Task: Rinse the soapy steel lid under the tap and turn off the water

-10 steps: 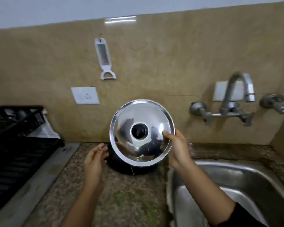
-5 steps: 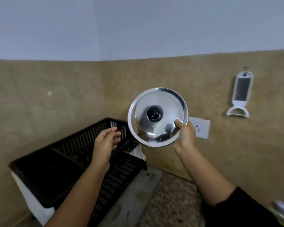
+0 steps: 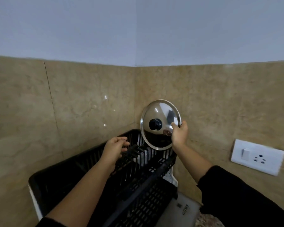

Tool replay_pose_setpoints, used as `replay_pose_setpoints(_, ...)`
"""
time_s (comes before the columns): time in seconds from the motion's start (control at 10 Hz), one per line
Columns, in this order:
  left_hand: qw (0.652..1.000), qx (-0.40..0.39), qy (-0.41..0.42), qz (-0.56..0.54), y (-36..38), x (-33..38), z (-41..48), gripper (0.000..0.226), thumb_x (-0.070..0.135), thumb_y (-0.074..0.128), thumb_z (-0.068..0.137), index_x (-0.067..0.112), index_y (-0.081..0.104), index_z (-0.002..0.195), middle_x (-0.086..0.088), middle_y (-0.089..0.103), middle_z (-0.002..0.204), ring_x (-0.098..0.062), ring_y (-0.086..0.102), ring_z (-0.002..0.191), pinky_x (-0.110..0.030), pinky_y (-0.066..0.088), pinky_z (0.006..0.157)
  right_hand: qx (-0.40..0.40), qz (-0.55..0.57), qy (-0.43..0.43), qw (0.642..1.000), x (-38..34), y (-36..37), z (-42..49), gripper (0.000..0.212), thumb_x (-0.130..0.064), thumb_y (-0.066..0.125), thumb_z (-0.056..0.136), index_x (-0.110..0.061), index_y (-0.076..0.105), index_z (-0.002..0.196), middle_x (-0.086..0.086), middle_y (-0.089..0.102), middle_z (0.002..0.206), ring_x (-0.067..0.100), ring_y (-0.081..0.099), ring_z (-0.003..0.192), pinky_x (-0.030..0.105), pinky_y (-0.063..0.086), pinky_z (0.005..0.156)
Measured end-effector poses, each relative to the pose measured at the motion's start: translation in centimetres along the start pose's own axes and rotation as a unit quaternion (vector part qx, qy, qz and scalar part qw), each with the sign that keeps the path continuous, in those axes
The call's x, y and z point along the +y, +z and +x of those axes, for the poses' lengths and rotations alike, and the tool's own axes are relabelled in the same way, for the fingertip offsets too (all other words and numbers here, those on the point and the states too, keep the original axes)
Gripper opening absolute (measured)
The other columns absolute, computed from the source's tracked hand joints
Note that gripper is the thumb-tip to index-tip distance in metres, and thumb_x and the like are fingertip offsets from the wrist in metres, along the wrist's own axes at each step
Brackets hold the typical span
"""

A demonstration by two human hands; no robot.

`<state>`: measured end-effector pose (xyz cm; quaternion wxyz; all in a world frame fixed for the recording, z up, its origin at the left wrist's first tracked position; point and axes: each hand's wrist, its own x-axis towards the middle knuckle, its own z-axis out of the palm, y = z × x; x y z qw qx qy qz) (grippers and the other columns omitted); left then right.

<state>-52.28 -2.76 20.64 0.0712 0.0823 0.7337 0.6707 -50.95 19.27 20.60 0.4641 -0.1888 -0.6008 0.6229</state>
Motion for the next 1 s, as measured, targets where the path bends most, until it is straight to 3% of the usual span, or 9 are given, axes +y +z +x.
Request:
replay_pose_setpoints(0.2, 1.000, 0.000, -0.006, -0.006, -0.2, -1.7, 1.0, 0.022, 0.024, 0.045, 0.096, 0.021, 0.062, 0.108, 0.002, 0.068, 0.101, -0.016, 0.062, 0.090, -0.027, 0.044, 0.074, -0.047, -0.016, 0.028, 0.998, 2.4, 1.7, 2.5, 0.009, -0.003, 0.055, 0.088, -0.011, 0.058, 0.088, 0.005, 0.060, 0.078, 0.020, 0.057, 0.070, 0.035, 0.049, 0.065)
replay_pose_setpoints(0.3, 1.000, -0.002, -0.012, -0.016, -0.2, -2.0, 1.4, 0.021, 0.023, 0.045, 0.096, 0.022, 0.063, 0.107, 0.003, 0.069, 0.100, -0.017, 0.063, 0.092, -0.029, 0.045, 0.077, -0.061, -0.018, 0.061, 0.996, 3.5, 1.9, 3.0, 0.019, -0.001, 0.055, 0.087, -0.017, 0.055, 0.077, 0.002, 0.055, 0.070, 0.016, 0.051, 0.061, 0.031, 0.043, 0.057)
replay_pose_setpoints(0.4, 1.000, -0.004, -0.007, -0.007, -0.1, -2.2, 1.5, 0.021, 0.023, 0.045, 0.096, 0.023, 0.063, 0.107, 0.003, 0.069, 0.101, -0.018, 0.064, 0.095, -0.033, 0.047, 0.085, -0.071, -0.019, 0.081, 0.994, 4.8, 1.9, 3.1, 0.015, -0.001, 0.055, 0.087, -0.011, 0.055, 0.076, 0.007, 0.056, 0.071, 0.019, 0.050, 0.062, 0.029, 0.041, 0.058)
replay_pose_setpoints(0.5, 1.000, -0.010, 0.000, -0.007, 0.2, -2.4, 1.5, 0.019, 0.022, 0.046, 0.095, 0.022, 0.063, 0.105, 0.003, 0.068, 0.101, -0.018, 0.063, 0.093, -0.031, 0.046, 0.081, -0.078, -0.023, 0.087, 0.993, 5.6, 1.8, 2.8, 0.009, -0.001, 0.054, 0.088, -0.007, 0.054, 0.081, 0.010, 0.052, 0.073, 0.021, 0.047, 0.064, 0.030, 0.039, 0.060)
replay_pose_setpoints(0.6, 1.000, -0.016, 0.003, -0.007, 0.4, -2.6, 1.7, 0.018, 0.023, 0.047, 0.095, 0.024, 0.062, 0.103, 0.003, 0.068, 0.101, -0.017, 0.062, 0.091, -0.029, 0.046, 0.077, -0.079, -0.022, 0.104, 0.991, 5.6, 1.6, 2.8, 0.017, -0.001, 0.053, 0.088, -0.012, 0.048, 0.077, 0.007, 0.046, 0.068, 0.017, 0.041, 0.057, 0.031, 0.035, 0.055)
replay_pose_setpoints(0.7, 1.000, -0.017, 0.001, -0.004, 0.5, -2.8, 1.8, 0.018, 0.023, 0.046, 0.095, 0.023, 0.062, 0.104, 0.003, 0.067, 0.102, -0.016, 0.062, 0.091, -0.028, 0.045, 0.075, -0.100, -0.042, 0.121, 0.987, 5.3, 1.3, 2.9, 0.005, -0.005, 0.051, 0.091, -0.009, 0.050, 0.089, 0.005, 0.046, 0.070, 0.015, 0.039, 0.056, 0.028, 0.033, 0.052)
replay_pose_setpoints(0.9, 1.000, -0.018, 0.015, -0.008, 0.5, -1.7, 1.3, 0.020, 0.022, 0.046, 0.095, 0.022, 0.062, 0.108, 0.003, 0.067, 0.102, -0.016, 0.061, 0.091, -0.027, 0.044, 0.072, -0.133, -0.082, 0.115, 0.981, 3.8, -0.1, 2.4, 0.009, -0.009, 0.057, 0.091, -0.005, 0.056, 0.099, 0.002, 0.057, 0.076, 0.013, 0.052, 0.063, 0.023, 0.041, 0.052)
replay_pose_setpoints(1.0, 1.000, -0.012, 0.026, -0.011, 0.3, -0.8, 1.1, 0.022, 0.021, 0.046, 0.095, 0.020, 0.061, 0.110, 0.003, 0.066, 0.099, -0.015, 0.060, 0.087, -0.027, 0.043, 0.070, -0.136, -0.109, 0.082, 0.981, 3.1, -0.8, 2.8, 0.018, -0.005, 0.058, 0.087, -0.005, 0.060, 0.105, 0.006, 0.062, 0.082, 0.017, 0.058, 0.068, 0.027, 0.047, 0.058)
